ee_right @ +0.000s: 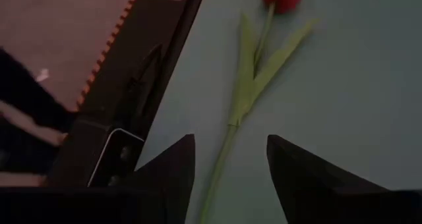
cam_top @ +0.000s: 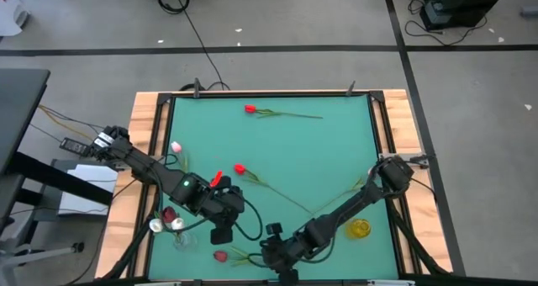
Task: Sort flowers into vase by color
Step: Put the dark red flower into the transparent vase
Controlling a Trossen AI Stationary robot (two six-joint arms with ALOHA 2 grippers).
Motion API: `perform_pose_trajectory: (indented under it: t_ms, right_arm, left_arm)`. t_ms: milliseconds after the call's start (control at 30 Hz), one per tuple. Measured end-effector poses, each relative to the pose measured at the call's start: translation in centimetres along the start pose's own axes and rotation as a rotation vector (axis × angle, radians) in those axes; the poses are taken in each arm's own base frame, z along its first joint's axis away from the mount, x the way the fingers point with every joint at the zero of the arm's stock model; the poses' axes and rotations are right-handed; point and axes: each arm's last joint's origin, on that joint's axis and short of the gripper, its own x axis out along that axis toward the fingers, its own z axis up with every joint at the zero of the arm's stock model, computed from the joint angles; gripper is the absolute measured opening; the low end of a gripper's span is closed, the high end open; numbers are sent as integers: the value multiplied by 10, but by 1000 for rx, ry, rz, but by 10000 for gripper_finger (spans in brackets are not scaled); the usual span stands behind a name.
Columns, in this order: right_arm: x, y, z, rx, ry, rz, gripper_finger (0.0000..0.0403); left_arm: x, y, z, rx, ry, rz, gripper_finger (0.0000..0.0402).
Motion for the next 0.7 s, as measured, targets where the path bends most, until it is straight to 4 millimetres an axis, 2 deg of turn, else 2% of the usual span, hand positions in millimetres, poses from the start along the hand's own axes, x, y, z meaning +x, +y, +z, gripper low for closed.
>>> perform_pose_trajectory:
  t_ms: [233, 400, 700]
  right_arm:
    - [5, -11, 3, -13, 25, 58, 171]
    - [6, -13, 3, -40, 29, 74, 168]
    - [35, -18, -9, -45, 41, 80, 168]
  left_arm:
    - [0, 3, -4, -8, 36, 38, 103]
    - [1, 9, 0, -23, 8, 84, 103]
    - [3, 23, 8, -41, 2, 119, 103]
